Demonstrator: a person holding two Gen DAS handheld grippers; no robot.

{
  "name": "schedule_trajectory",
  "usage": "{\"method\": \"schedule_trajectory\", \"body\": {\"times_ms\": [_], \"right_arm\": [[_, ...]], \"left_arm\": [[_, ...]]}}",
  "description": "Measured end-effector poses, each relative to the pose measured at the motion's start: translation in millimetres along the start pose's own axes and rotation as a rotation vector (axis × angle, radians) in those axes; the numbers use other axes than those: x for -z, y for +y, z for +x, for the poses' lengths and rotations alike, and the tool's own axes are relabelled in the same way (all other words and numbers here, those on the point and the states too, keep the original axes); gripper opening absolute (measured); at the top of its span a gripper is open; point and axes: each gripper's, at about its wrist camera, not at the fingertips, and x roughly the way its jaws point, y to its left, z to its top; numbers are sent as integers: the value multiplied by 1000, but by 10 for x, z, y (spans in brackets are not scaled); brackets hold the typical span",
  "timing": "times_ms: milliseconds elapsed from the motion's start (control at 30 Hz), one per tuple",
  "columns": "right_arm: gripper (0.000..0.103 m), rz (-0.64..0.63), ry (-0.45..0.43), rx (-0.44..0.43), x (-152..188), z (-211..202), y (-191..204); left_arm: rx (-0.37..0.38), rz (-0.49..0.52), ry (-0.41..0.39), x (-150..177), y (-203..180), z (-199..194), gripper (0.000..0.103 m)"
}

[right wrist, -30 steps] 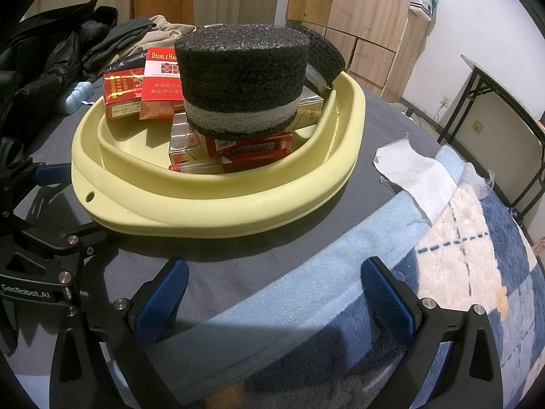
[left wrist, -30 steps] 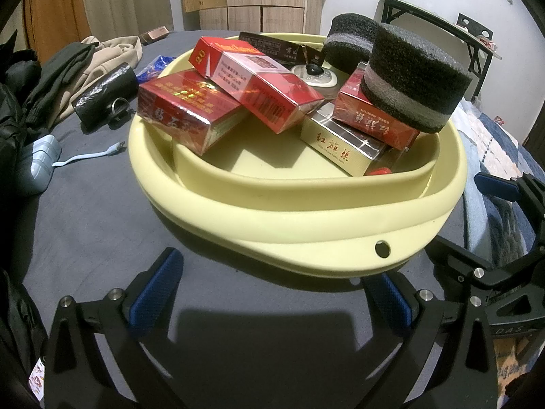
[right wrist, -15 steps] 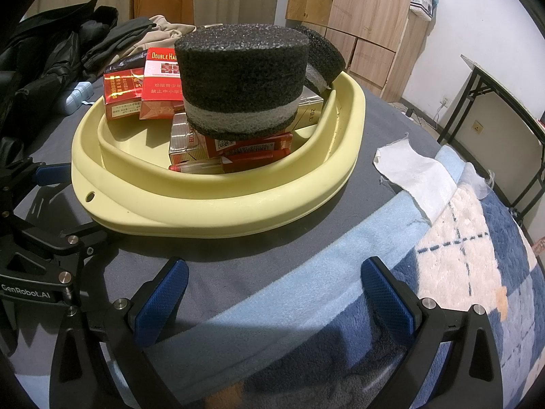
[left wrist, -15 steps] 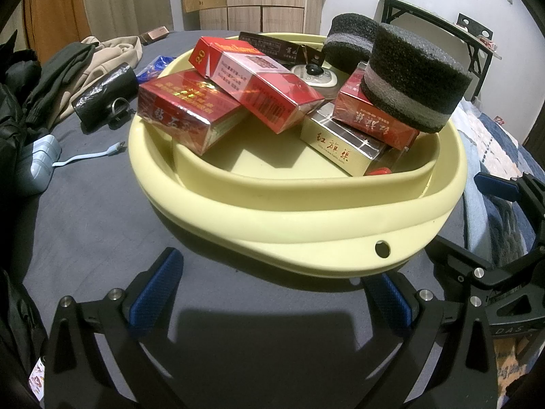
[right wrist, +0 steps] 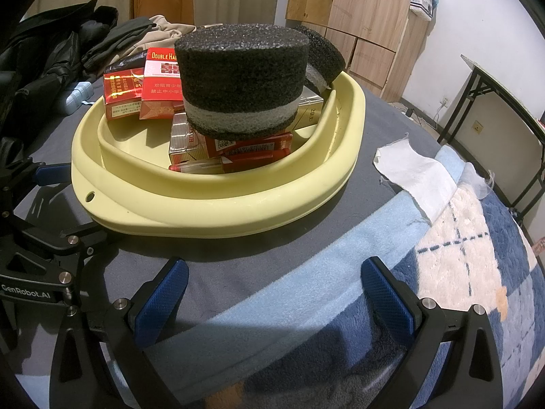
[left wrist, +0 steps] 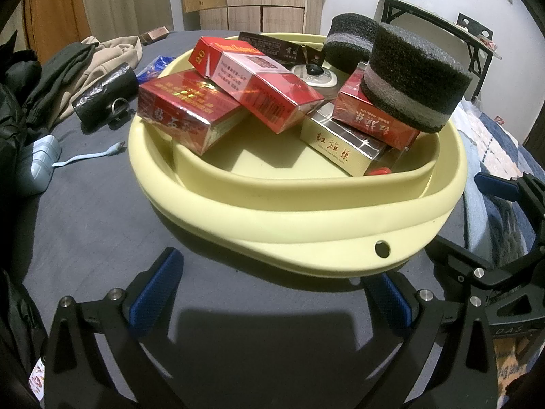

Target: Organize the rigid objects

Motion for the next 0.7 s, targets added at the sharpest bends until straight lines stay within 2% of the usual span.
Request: {"method": "schedule_trajectory", "body": {"times_ms": [700], "right_arm": [[103,0,0,0,0,0,0]], "left_arm": [[-11,-8,-2,3,-17,-17,103]]}}
